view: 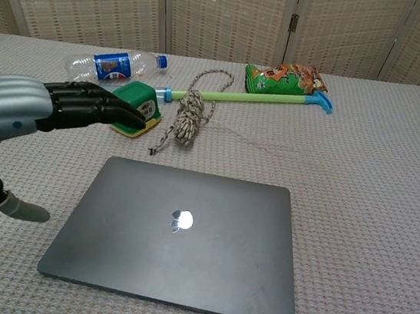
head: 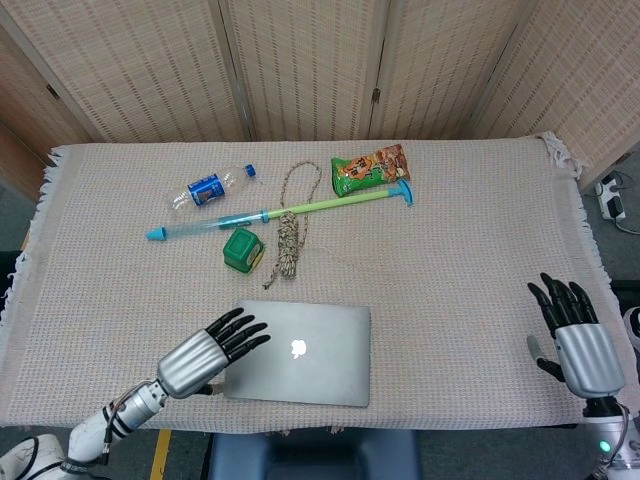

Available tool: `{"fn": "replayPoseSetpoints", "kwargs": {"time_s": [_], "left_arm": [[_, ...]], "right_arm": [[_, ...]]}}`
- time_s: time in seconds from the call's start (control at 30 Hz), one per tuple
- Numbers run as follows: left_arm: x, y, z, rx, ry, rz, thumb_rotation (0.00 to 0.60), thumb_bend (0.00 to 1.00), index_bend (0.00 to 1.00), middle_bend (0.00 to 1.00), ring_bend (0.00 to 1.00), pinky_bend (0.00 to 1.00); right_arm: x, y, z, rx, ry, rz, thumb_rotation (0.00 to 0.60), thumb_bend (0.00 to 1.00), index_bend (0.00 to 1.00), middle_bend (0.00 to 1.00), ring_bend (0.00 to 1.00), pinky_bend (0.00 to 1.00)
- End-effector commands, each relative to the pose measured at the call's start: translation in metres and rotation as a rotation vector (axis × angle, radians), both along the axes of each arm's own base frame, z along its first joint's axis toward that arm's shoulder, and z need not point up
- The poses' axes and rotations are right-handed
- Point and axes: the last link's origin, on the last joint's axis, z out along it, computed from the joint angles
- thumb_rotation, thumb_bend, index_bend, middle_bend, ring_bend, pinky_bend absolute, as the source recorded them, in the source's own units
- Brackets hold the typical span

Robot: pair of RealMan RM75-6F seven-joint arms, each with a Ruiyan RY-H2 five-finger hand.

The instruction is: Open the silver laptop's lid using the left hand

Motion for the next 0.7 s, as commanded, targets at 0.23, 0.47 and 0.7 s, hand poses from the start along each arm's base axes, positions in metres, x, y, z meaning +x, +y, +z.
{"fn": "replayPoseSetpoints", "kwargs": {"time_s": [0.23,0.47,0.7], "left_arm": [[0.025,-0.008,-0.044,-0.083,0.050,-0.068,0.600,0.13,0.00,0.09,0.04,0.00],[0.045,-0.009,-0.070,-0.097,0.034,-0.107,0.600,0.13,0.01,0.09,0.04,0.00],[0.058,-0.011,-0.094,-0.121,0.044,-0.105,0.600,0.13,0.02,0.09,0.04,0.00]], "right_arm": [[0.002,-0.003,-0.002,0.014,-0.001,0.009,0.600,0.45,0.00,0.00,0.03,0.00],[0.001,-0.005,-0.005,0.025,-0.004,0.010,0.600,0.45,0.00,0.00,0.02,0.00],[-0.001,-0.006,-0.008,0.039,-0.007,0.011,0.600,0.45,0.00,0.00,0.02,0.00]]}}
